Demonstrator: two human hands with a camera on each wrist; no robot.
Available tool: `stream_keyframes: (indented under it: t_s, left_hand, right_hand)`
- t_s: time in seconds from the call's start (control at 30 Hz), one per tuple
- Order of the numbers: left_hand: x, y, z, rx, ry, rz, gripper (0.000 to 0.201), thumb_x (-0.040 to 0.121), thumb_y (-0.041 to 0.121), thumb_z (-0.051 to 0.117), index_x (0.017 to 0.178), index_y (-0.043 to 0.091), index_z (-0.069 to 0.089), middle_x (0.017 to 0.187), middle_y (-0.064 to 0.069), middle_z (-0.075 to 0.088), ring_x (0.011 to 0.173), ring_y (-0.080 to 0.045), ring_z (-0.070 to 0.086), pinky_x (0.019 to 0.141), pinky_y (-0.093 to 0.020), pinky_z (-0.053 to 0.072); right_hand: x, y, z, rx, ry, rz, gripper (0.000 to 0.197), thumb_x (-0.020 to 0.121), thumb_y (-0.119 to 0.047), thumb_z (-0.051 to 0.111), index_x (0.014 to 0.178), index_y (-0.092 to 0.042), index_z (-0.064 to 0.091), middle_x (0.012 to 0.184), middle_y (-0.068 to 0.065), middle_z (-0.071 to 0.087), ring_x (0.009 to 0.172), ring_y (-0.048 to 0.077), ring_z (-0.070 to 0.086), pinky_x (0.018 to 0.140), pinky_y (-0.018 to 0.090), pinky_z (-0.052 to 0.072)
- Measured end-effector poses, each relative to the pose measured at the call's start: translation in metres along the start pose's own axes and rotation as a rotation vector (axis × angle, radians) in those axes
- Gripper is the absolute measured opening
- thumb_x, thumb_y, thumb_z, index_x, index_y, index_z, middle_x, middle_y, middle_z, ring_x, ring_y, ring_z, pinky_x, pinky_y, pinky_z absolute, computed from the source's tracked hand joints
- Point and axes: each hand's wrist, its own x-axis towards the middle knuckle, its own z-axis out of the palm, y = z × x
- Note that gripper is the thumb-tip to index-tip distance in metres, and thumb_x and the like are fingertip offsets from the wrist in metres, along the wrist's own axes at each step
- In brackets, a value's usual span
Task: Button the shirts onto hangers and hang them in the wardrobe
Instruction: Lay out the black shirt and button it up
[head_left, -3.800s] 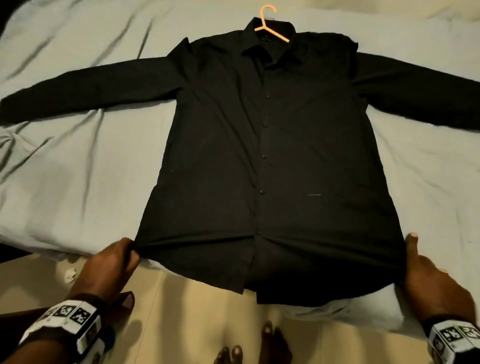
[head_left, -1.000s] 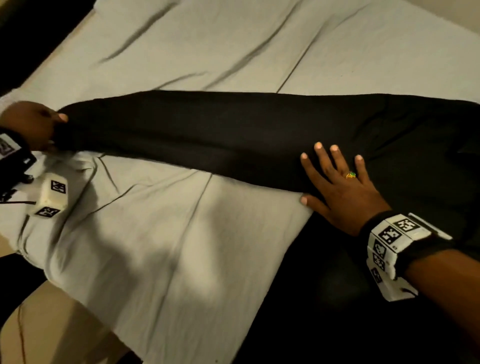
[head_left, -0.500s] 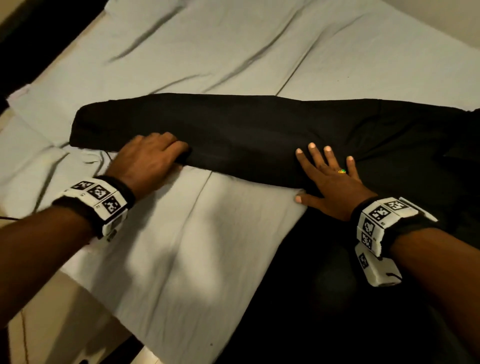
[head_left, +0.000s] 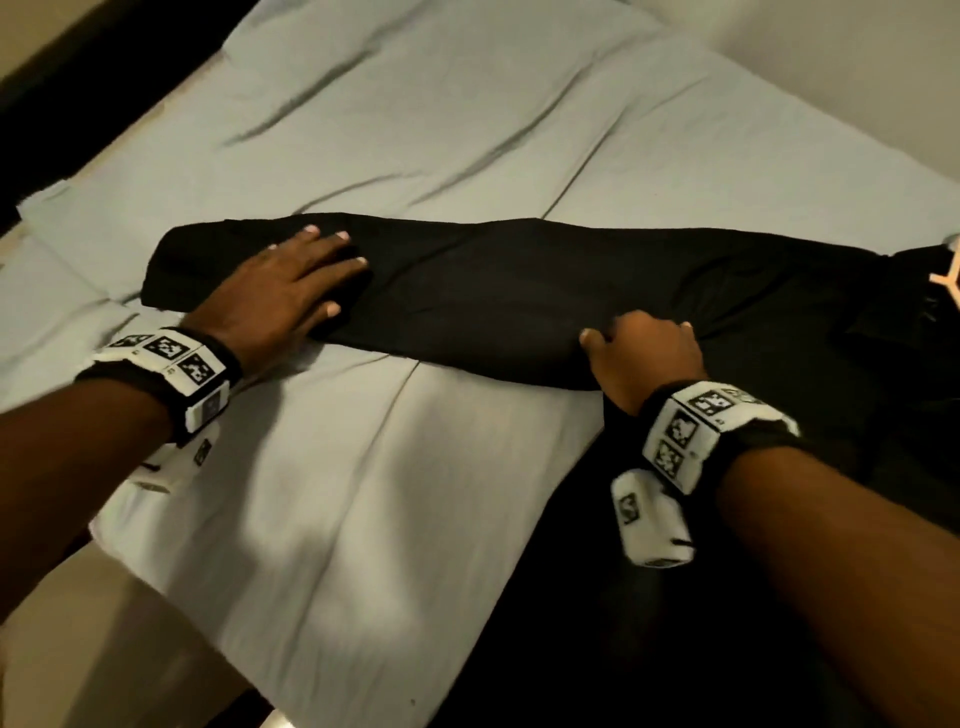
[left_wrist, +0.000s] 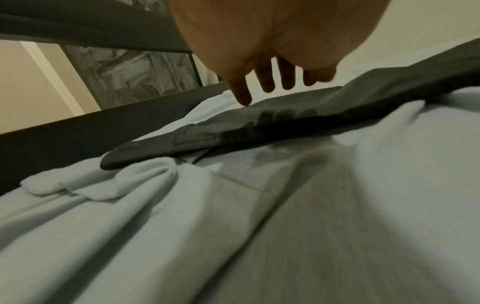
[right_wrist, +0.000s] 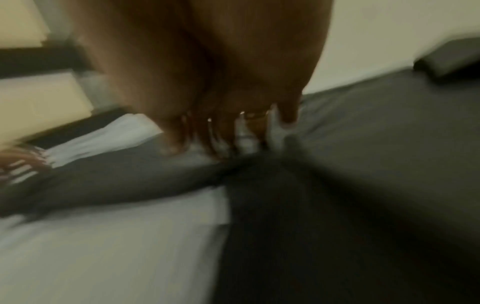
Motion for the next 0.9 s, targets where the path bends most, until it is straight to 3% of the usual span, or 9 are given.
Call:
stream_keyframes:
  t_s: [0.07, 0.13, 0.23, 0.37, 0.47, 0.57, 0.63, 0.8, 0.9]
  left_hand:
    - [0.012, -0.007, 0.006, 0.042, -0.150, -0.069, 0.067, 0.102, 0.036, 0.050, 0.160, 0.035, 0.018, 0.170, 0.000, 0.007, 0.155, -0.033, 0.006, 0.118, -0.063, 0.019]
    - [0.013, -0.024, 0.020, 0.056, -0.291, -0.160, 0.070, 0.103, 0.048, 0.040, 0.158, 0.044, -0.002, 0.169, 0.009, -0.010, 0.156, -0.026, -0.006, 0.120, -0.062, 0.006]
    - [0.004, -0.059, 0.024, 0.040, -0.290, -0.225, 0.078, 0.099, 0.061, 0.039, 0.151, 0.045, -0.017, 0.168, 0.012, -0.015, 0.156, -0.018, -0.008, 0.122, -0.057, 0.000]
    - [-0.019, -0.104, 0.014, 0.075, -0.297, -0.312, 0.099, 0.077, 0.094, 0.011, 0.157, 0.042, -0.016, 0.163, 0.023, -0.021, 0.156, -0.018, -0.008, 0.116, -0.067, 0.001]
    - [-0.028, -0.111, 0.016, 0.009, -0.310, -0.347, 0.109, 0.069, 0.098, 0.010, 0.159, 0.039, -0.011, 0.161, 0.025, -0.024, 0.155, -0.024, -0.010, 0.115, -0.070, 0.005]
    - [-0.026, -0.113, 0.026, -0.051, -0.316, -0.384, 0.110, 0.067, 0.098, 0.012, 0.157, 0.040, -0.016, 0.157, 0.029, -0.033, 0.146, -0.009, -0.035, 0.116, -0.067, -0.004]
    - [-0.027, -0.119, 0.031, -0.077, -0.332, -0.382, 0.110, 0.065, 0.099, 0.013, 0.153, 0.045, -0.023, 0.156, 0.029, -0.035, 0.136, -0.003, -0.044, 0.116, -0.066, -0.009]
    - [-0.024, -0.127, 0.028, -0.265, -0.337, -0.386, 0.089, 0.074, 0.080, 0.009, 0.154, 0.050, -0.014, 0.152, 0.038, -0.032, 0.140, -0.001, -0.036, 0.115, -0.058, -0.020]
    - [-0.023, -0.127, 0.025, -0.347, -0.313, -0.354, 0.085, 0.076, 0.080, 0.012, 0.152, 0.053, -0.015, 0.152, 0.040, -0.029, 0.141, -0.001, -0.037, 0.113, -0.053, -0.024]
  right_hand:
    - [0.002, -0.031, 0.008, 0.150, 0.115, 0.114, 0.042, 0.099, -0.042, 0.046, 0.127, -0.014, 0.059, 0.147, 0.015, 0.048, 0.140, 0.032, 0.039, 0.121, 0.057, 0.014]
    - [0.005, -0.054, 0.030, 0.229, 0.125, 0.119, 0.065, 0.098, -0.045, 0.050, 0.155, -0.023, 0.028, 0.167, 0.009, 0.010, 0.154, 0.029, 0.008, 0.120, 0.060, 0.004]
    - [0.010, -0.062, 0.063, 0.189, 0.132, 0.122, 0.081, 0.100, -0.059, 0.036, 0.159, -0.029, -0.010, 0.166, 0.000, -0.020, 0.153, 0.028, -0.015, 0.119, 0.062, -0.004]
    - [0.011, -0.055, 0.075, 0.182, 0.202, 0.192, 0.083, 0.096, -0.071, 0.020, 0.157, -0.029, -0.016, 0.165, -0.005, -0.024, 0.152, 0.027, -0.020, 0.117, 0.063, -0.010]
    - [0.031, -0.057, 0.061, 0.214, 0.228, 0.376, 0.091, 0.091, -0.078, 0.020, 0.158, -0.027, -0.014, 0.165, 0.003, -0.024, 0.152, 0.032, -0.019, 0.117, 0.067, -0.009]
    - [0.057, -0.095, 0.059, 0.224, 0.273, 0.459, 0.096, 0.088, -0.081, 0.023, 0.159, -0.025, -0.010, 0.163, 0.018, -0.022, 0.150, 0.042, -0.017, 0.116, 0.066, -0.009]
    - [0.061, -0.153, 0.070, 0.177, 0.295, 0.301, 0.096, 0.087, -0.080, 0.024, 0.160, -0.024, -0.004, 0.164, 0.021, -0.015, 0.150, 0.045, -0.014, 0.116, 0.068, -0.007]
    - [0.019, -0.276, 0.104, -0.113, 0.085, -0.583, 0.080, 0.096, -0.066, 0.036, 0.160, -0.035, 0.000, 0.167, 0.002, -0.014, 0.153, 0.031, -0.014, 0.117, 0.064, -0.002]
    - [0.027, -0.249, 0.082, 0.018, 0.164, -0.509, 0.074, 0.098, -0.061, 0.036, 0.158, -0.041, -0.001, 0.167, -0.006, -0.013, 0.154, 0.024, -0.010, 0.117, 0.066, -0.004]
